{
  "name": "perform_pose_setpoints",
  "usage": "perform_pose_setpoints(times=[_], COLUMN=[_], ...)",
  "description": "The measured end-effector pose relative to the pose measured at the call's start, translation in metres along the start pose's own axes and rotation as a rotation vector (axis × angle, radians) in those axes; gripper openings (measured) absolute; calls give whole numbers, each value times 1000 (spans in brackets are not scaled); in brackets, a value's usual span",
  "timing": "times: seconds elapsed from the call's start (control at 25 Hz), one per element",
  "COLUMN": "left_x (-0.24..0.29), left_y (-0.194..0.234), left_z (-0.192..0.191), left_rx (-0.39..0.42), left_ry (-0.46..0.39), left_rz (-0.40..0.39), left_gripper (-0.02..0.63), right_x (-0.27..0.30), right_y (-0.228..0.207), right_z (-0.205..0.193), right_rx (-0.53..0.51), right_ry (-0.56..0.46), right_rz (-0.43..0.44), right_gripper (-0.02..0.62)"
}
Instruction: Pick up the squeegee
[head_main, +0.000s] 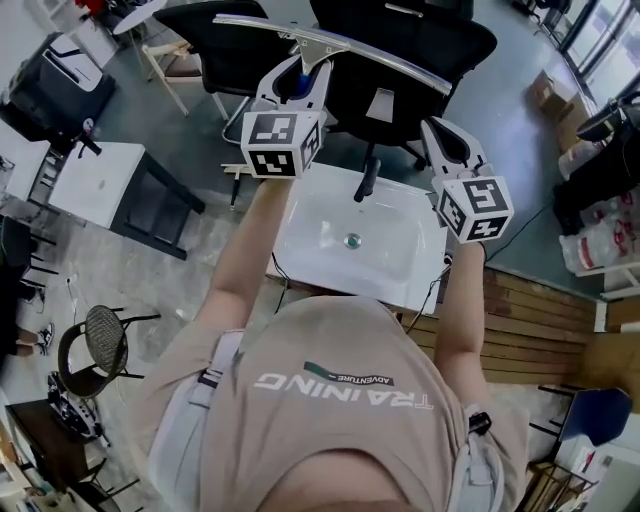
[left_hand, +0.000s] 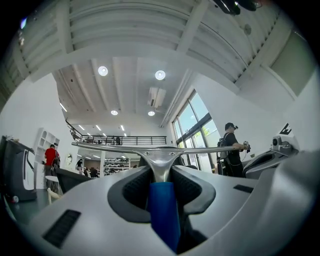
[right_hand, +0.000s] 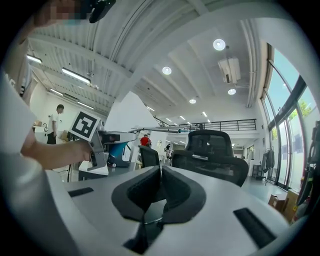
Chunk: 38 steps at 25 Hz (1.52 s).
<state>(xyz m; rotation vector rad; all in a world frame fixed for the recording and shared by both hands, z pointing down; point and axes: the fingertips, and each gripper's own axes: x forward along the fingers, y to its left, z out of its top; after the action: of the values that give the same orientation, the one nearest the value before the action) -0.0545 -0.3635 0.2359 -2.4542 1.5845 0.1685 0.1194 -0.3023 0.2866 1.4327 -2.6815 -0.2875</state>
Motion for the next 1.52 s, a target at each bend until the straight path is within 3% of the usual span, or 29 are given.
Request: perform_pose_setpoints(times=[0.2,0.48,1.12,1.52], left_x=[7,14,37,41], left_y=[1,0,1,2], left_z=[20,20,13,4], left_rx=[-8,7,3,-10], left_ry=[-29,-29,-24,-12], left_rz=[-10,-30,-50,-57], left_gripper=[121,121,121,121], right_x=[-4,-4,13,25], right_y=[-20,-35,-58,-56], right_z=[26,40,42,43], right_rx=[20,26,33,30], right_ry=[-15,-21,-16,-8], right_rz=[-1,-27,-77,-52], right_gripper=[37,37,37,37])
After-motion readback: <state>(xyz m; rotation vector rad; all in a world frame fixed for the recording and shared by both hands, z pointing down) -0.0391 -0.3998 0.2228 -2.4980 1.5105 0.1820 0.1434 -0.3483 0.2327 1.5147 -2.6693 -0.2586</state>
